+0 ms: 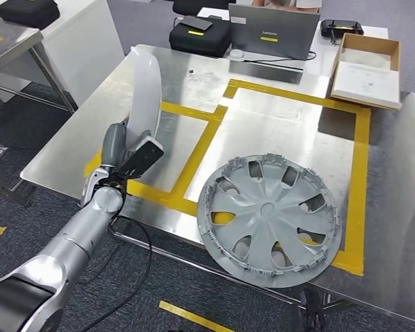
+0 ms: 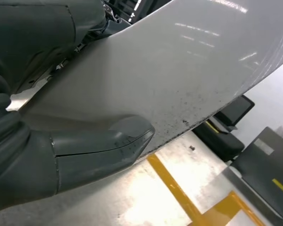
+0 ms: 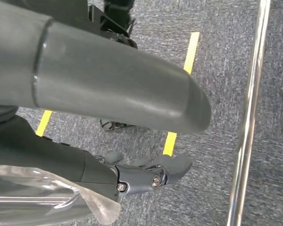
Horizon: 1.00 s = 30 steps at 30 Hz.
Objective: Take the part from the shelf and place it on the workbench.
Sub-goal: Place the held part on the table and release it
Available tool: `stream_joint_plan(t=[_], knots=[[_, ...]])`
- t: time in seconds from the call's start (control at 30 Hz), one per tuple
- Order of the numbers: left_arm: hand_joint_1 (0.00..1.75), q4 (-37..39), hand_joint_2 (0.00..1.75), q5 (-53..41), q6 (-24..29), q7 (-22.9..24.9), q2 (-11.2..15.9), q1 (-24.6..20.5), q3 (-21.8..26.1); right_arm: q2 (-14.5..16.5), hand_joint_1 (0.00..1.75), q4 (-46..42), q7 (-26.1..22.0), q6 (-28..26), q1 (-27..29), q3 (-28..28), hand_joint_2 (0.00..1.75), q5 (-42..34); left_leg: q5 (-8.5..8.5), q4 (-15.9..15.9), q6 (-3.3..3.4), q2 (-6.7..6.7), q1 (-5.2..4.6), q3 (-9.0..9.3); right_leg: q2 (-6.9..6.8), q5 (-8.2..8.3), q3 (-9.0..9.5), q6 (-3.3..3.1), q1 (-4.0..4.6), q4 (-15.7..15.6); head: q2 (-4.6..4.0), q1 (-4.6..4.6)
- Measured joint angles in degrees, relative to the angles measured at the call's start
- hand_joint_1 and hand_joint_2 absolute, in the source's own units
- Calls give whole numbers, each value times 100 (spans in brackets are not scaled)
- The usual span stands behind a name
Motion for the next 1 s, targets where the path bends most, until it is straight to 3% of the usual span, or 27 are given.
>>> stream_joint_plan(t=[0.03,0.07,0.13,0.2,0.23,0.37,0.43,0.5,0.53,0.57,0.6,0.67,0.73,0.83,0.9,1.0], knots=[[175,8,175,8,15,15,12,43,25,-1,0,0,4,-3,11,-4,0,-8,-29,201,10,0,-2,-101,7,-7,13,-11,10,0,0,-1],[175,15,175,16,26,25,22,78,49,-2,0,0,5,-5,22,-8,0,-13,48,193,33,0,-6,-112,16,-14,25,-19,21,0,0,-3],[175,22,175,27,35,29,42,105,82,-2,0,1,7,-5,32,-15,0,-20,444,-439,121,0,-39,151,32,-23,44,-22,38,0,0,-1],[175,23,175,28,50,29,57,98,105,-2,0,2,7,-6,31,-21,0,-25,700,-1149,210,5,-93,467,31,-34,36,-2,54,1,0,2],[175,23,175,28,70,31,61,99,114,-2,0,2,8,-8,33,-23,0,-27,729,-1334,232,5,-116,546,25,-36,27,15,57,-2,0,5],[175,29,175,89,244,37,93,143,228,-19,0,1,1,-26,48,-30,0,-57,731,-1494,264,8,-95,619,10,-104,-18,113,58,36,0,8],[175,56,175,166,312,-5,108,152,337,-41,0,0,-18,-29,51,-31,0,-74,756,-1548,288,17,-64,660,5,-365,-248,148,59,492,0,16],[175,130,175,241,286,-82,124,184,450,-52,0,0,-29,-30,67,-31,0,-82,754,-1550,302,17,-63,660,2,-662,-612,182,48,1235,0,19],[175,177,175,266,246,-120,135,213,491,-57,0,0,-32,-30,78,-31,0,-84,751,-1549,303,16,-61,660,1,-709,-743,202,38,1472,0,16],[175,227,175,282,205,-152,146,241,528,-68,0,0,-34,-30,87,-31,0,-85,746,-1545,301,14,-55,660,-3,-656,-787,222,28,1519,0,17],[175,277,175,287,177,-169,158,263,558,-79,0,0,-36,-30,91,-31,0,-86,739,-1535,291,11,-44,661,-8,-497,-707,240,16,1323,0,17],[175,361,175,272,144,-182,178,273,608,-100,0,1,-40,-30,81,-30,0,-89,705,-1489,241,1,-28,655,-23,-134,-334,274,-4,561,0,21],[175,456,175,230,116,-168,203,243,643,-105,0,2,-44,-28,69,-29,0,-91,677,-1428,173,-8,-37,635,-15,-8,-58,243,-4,65,0,17],[175,666,175,150,72,-95,242,188,664,-105,0,1,-47,-32,74,-28,0,-87,677,-1407,97,-7,-30,624,5,-8,-11,130,16,11,0,15],[175,763,175,124,55,-63,264,158,673,-105,0,0,-56,-45,62,-28,0,-82,539,-1224,47,0,-13,552,8,9,4,54,7,-7,0,6],[44,896,175,104,22,-59,286,113,675,-105,0,0,-76,-67,41,-28,0,-81,48,-213,-6,4,-4,115,9,6,16,-14,5,-15,0,-3]])
